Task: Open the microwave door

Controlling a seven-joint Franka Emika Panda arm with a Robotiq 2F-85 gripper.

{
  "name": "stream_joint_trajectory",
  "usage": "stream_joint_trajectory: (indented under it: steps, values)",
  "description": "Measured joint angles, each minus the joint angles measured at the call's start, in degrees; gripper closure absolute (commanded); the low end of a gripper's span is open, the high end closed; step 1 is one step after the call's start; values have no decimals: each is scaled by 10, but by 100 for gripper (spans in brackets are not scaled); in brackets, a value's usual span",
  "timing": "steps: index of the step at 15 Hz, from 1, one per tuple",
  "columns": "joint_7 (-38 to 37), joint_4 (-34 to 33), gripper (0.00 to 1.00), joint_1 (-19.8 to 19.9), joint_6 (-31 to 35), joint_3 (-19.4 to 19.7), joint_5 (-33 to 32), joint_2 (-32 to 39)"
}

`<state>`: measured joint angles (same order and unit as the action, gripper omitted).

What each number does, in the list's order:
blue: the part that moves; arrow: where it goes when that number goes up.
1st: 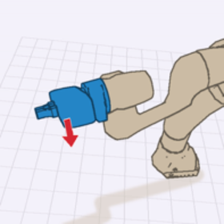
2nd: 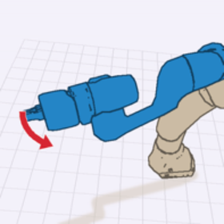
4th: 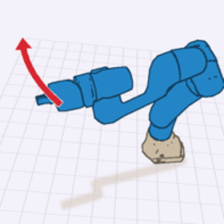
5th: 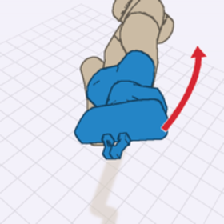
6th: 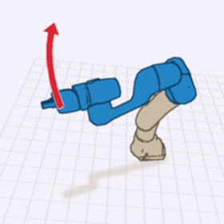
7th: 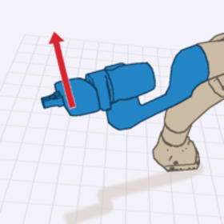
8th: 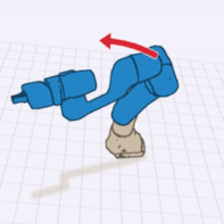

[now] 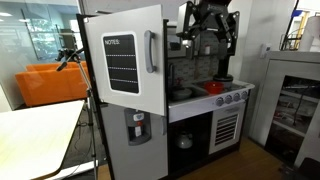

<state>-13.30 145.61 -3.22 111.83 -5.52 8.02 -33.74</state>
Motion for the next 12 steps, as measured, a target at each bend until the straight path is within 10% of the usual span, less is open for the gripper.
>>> stream_joint_trajectory:
  steps: [12]
  values:
    - [53, -47, 0, 80, 95, 93, -40, 52]
